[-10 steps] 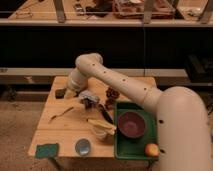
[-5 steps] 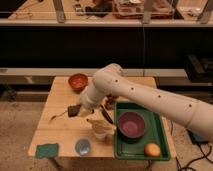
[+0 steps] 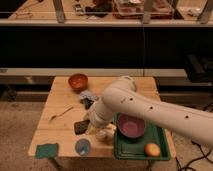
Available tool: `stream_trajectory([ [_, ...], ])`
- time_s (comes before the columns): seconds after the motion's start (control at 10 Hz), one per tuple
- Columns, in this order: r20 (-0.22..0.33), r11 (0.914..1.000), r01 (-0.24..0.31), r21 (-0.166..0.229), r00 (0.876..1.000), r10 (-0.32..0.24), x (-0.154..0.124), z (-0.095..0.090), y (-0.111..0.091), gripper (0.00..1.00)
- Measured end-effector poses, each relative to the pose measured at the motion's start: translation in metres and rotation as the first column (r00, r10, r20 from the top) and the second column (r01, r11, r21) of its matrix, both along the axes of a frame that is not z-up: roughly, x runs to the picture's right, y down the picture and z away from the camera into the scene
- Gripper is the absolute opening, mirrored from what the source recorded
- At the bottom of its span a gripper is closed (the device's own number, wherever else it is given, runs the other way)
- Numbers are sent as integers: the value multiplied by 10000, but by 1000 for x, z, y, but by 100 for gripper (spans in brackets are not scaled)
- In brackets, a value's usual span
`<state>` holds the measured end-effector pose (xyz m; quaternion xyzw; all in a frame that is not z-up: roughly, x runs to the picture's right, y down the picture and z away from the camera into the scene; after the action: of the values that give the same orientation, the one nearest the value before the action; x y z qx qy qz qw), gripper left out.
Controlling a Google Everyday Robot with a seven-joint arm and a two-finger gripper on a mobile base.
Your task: Place eraser in plastic cup
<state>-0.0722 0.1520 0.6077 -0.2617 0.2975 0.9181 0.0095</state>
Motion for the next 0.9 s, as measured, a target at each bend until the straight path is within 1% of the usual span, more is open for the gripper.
stream_trajectory([
  [0.4,33,10000,26,-10,10000,-26,-2,0,1,23],
  [0.5,13,9999,93,-123,10000,-92,-6,0,7,23],
  [0.6,-50,9992,222,-335,9997,-223,-16,1,23,23],
  [0.7,-121,9983,285,-508,9995,-291,-20,3,38,23],
  [0.9,-260,9939,435,-1010,9986,-463,-30,17,72,23],
])
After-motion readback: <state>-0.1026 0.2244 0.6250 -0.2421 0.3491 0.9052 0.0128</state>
